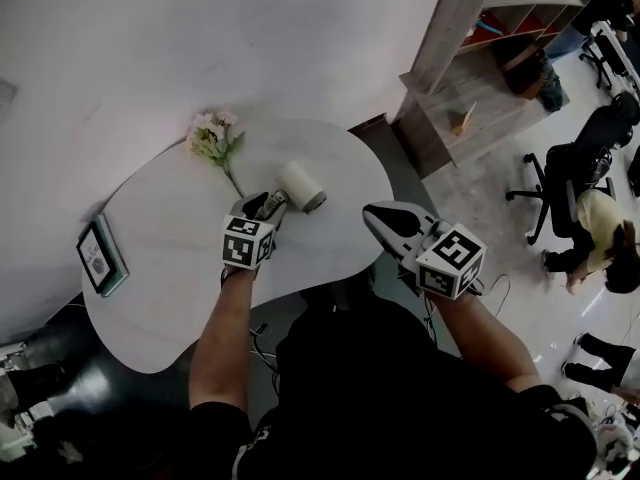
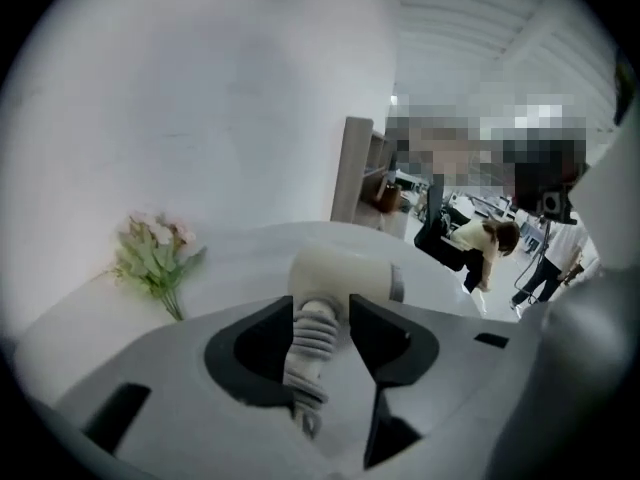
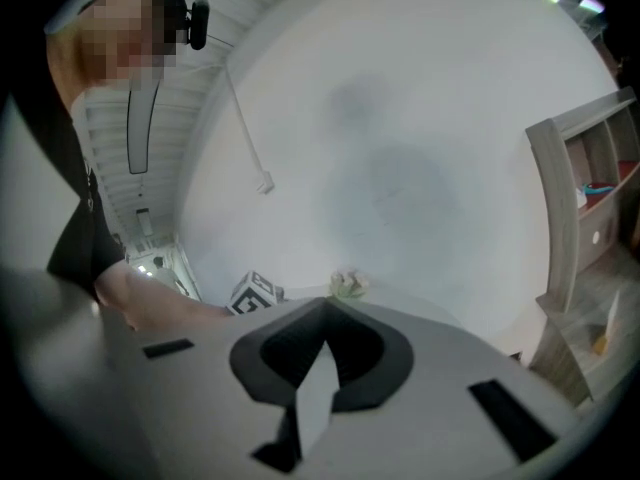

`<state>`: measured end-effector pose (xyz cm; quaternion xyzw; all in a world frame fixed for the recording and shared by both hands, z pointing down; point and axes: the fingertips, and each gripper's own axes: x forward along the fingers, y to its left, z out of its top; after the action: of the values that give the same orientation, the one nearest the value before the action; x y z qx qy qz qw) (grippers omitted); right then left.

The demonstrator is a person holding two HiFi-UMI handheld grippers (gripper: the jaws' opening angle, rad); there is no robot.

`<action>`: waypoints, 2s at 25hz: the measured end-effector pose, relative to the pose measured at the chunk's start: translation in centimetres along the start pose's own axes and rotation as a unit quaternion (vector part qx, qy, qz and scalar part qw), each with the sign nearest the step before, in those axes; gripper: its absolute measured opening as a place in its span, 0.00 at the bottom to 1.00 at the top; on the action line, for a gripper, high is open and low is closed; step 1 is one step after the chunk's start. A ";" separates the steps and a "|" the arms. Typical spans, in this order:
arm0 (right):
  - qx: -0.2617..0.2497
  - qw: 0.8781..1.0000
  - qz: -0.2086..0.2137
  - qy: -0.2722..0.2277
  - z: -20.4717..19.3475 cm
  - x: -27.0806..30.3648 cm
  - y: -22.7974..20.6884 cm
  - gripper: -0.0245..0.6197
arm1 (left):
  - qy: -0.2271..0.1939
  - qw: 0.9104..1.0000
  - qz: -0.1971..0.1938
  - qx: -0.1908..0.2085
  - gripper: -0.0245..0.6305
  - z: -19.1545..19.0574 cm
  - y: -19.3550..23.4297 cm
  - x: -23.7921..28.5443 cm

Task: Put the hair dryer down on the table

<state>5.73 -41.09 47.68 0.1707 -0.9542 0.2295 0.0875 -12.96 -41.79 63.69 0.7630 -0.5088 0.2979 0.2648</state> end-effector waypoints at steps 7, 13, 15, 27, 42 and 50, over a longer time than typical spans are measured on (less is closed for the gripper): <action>-0.025 0.998 0.056 0.008 0.0 0.9 1.6 0.05 | -0.105 0.991 0.083 0.009 0.30 3.5 -2.3 -8.4; -0.051 0.994 0.099 -0.021 2.3 1.8 6.2 0.05 | -0.191 0.970 0.138 -0.065 0.12 3.7 -3.0 -16.1; -0.076 0.991 0.106 -0.019 2.7 2.0 7.9 0.05 | -0.220 0.959 0.160 -0.072 0.05 3.5 -3.0 -18.8; -0.134 0.982 0.111 -0.072 2.5 -1.1 23.5 0.05 | -0.323 0.926 0.189 -0.052 0.05 -4.5 -8.1 -34.1; -0.176 0.977 0.068 -0.100 4.5 -8.9 23.0 0.04 | -0.388 0.903 0.179 -0.038 0.05 -2.5 -12.5 -39.4; -0.170 0.976 0.089 -0.101 4.8 -9.4 21.6 0.04 | -0.363 0.913 0.183 -0.047 0.05 -2.0 -13.5 -38.0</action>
<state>6.06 -22.57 32.29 0.0897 -0.9946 0.0528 -0.0030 -12.28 -12.21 36.21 0.6986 -0.7142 0.0196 0.0385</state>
